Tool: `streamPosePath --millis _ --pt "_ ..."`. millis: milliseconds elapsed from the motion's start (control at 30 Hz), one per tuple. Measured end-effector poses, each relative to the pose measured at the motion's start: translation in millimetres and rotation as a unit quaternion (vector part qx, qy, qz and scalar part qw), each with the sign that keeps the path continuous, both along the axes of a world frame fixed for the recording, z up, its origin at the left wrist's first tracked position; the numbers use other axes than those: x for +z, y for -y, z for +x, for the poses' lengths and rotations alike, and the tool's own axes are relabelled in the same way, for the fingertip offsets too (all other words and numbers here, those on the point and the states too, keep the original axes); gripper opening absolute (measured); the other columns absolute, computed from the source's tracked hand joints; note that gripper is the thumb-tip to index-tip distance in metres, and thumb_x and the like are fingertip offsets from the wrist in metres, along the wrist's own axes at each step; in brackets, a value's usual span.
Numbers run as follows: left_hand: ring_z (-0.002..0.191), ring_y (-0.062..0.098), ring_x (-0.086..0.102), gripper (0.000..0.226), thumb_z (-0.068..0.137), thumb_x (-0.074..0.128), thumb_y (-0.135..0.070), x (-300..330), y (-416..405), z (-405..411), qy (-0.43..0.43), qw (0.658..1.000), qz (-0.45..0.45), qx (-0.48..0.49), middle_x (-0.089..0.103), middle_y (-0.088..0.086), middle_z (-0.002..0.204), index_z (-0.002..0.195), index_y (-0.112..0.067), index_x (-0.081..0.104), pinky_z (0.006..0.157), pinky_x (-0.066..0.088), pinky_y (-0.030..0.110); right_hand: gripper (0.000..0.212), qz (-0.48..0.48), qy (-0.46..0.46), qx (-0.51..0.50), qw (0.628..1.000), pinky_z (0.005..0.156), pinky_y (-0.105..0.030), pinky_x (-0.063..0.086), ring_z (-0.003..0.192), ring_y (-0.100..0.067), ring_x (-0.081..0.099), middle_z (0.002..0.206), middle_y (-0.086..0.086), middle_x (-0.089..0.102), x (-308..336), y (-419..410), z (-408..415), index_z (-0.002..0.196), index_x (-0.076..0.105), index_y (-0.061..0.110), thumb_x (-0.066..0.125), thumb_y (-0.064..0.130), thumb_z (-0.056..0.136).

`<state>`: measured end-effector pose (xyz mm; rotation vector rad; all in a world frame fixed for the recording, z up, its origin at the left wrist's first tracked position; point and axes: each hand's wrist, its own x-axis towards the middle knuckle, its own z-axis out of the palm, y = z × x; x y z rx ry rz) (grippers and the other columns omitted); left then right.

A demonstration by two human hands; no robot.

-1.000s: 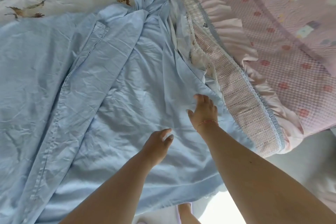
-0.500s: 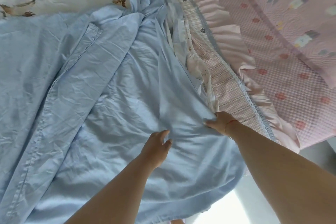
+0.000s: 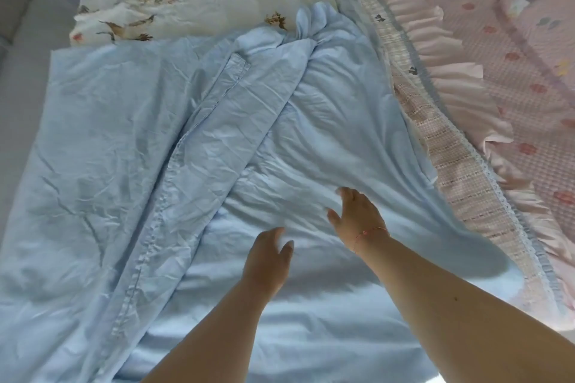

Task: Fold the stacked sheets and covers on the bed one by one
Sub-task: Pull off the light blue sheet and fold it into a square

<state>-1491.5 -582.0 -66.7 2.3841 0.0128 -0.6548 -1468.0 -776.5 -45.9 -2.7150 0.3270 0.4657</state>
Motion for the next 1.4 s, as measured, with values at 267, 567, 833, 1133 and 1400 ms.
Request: streamPosePath --millis 267,567,833,1133,1400 --pt "0.135 0.03 0.036 0.054 0.094 0.056 -0.029 13.7 -165.8 49.2 0.06 0.973 0.12 0.188 0.04 0.015 0.144 0.142 -0.008 0.04 0.112 0.029 0.039 0.052 0.104 -0.133 0.066 0.983 0.102 -0.031 0.038 0.128 -0.025 0.044 0.14 -0.007 0.046 -30.8 -122.6 14.9 0.142 0.035 0.017 0.041 0.043 0.098" --pt "0.127 0.029 0.049 0.068 0.09 0.063 -0.036 -4.9 -199.4 95.5 -0.052 0.98 0.02 0.19 0.05 0.012 0.14 0.145 -0.007 0.035 0.107 0.04 0.038 0.034 0.062 -0.12 0.021 0.991 0.082 -0.03 0.041 0.107 -0.028 0.055 0.12 -0.009 0.058 -45.9 -151.5 27.9 0.12 0.047 0.014 0.039 0.039 0.098" --pt "0.108 0.019 0.056 0.026 0.097 0.049 -0.02 2.3 -189.9 83.3 0.103 0.989 0.107 0.006 0.056 0.004 0.116 0.118 -0.015 0.064 0.092 0.049 0.032 0.035 0.119 -0.052 -0.042 0.991 0.091 -0.037 0.047 0.106 -0.031 0.058 0.114 -0.012 0.063 -19.2 -171.5 65.1 0.117 0.051 0.011 0.041 0.039 0.098" --pt "0.116 0.022 0.039 0.026 0.092 0.059 -0.034 -1.1 -191.4 101.9 0.089 0.968 0.234 0.021 0.038 0.004 0.122 0.109 -0.014 0.064 0.095 0.046 0.033 0.026 0.136 -0.086 0.014 0.987 0.071 -0.026 0.035 0.101 -0.026 0.057 0.098 -0.006 0.06 -41.7 -197.7 58.1 0.1 0.058 0.014 0.043 0.035 0.097" --pt "0.102 0.034 0.058 0.016 0.094 0.056 -0.017 -0.1 -152.6 62.8 0.141 0.99 0.003 -0.029 0.061 0.016 0.108 0.098 -0.003 0.061 0.084 0.04 0.029 0.025 0.31 0.03 -0.187 0.932 0.087 -0.043 0.05 0.088 -0.028 0.064 0.079 -0.002 0.065 -24.7 -184.8 80.1 0.084 0.051 0.022 0.05 0.046 0.091"
